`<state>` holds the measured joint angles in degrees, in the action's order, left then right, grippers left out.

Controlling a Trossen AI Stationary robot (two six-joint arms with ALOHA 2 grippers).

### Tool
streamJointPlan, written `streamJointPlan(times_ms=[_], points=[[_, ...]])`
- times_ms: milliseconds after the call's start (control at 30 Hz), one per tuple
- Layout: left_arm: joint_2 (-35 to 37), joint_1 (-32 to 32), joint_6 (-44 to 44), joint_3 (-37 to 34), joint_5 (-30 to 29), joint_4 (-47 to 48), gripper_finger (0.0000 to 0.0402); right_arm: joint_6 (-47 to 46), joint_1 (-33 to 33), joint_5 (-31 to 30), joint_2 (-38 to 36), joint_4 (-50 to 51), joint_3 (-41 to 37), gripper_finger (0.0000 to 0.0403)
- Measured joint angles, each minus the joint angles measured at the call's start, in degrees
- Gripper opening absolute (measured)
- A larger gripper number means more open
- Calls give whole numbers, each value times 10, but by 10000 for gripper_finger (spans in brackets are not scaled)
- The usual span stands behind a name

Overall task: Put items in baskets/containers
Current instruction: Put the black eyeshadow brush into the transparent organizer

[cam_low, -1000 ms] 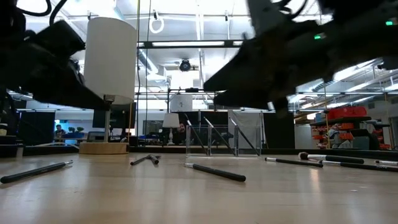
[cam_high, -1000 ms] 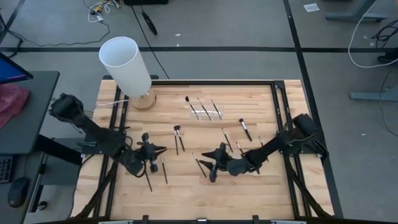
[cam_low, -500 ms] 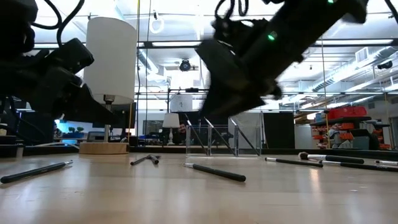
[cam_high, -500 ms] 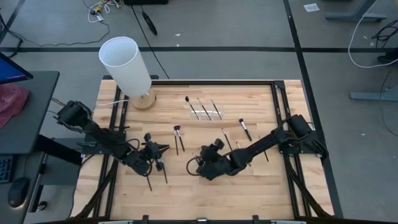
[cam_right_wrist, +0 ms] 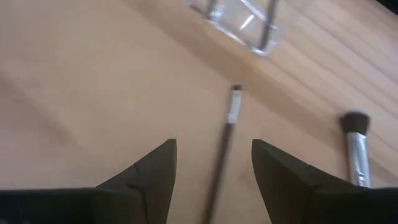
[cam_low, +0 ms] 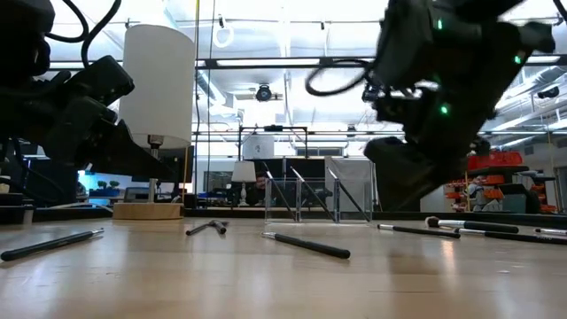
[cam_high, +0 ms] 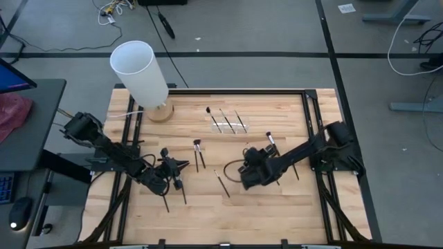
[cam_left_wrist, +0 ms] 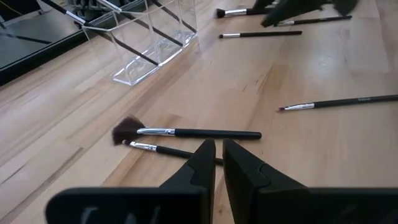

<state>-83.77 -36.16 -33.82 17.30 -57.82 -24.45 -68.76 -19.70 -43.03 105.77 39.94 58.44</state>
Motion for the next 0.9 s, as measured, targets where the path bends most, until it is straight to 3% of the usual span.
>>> streamJointPlan(times_ms=[333, 500, 633, 900], points=[[0, 0, 0, 0, -2, -1, 32, 86, 57, 26, -37, -313, -155, 210], [0, 0, 0, 0, -2, -3, 32, 96, 68, 38, -40, -370, -191, 193], [0, 0, 0, 0, -2, -5, 32, 97, 69, 49, -41, -376, -210, 147], [0, 0, 0, 0, -2, -10, 32, 106, 64, 31, -43, -445, -268, 16]])
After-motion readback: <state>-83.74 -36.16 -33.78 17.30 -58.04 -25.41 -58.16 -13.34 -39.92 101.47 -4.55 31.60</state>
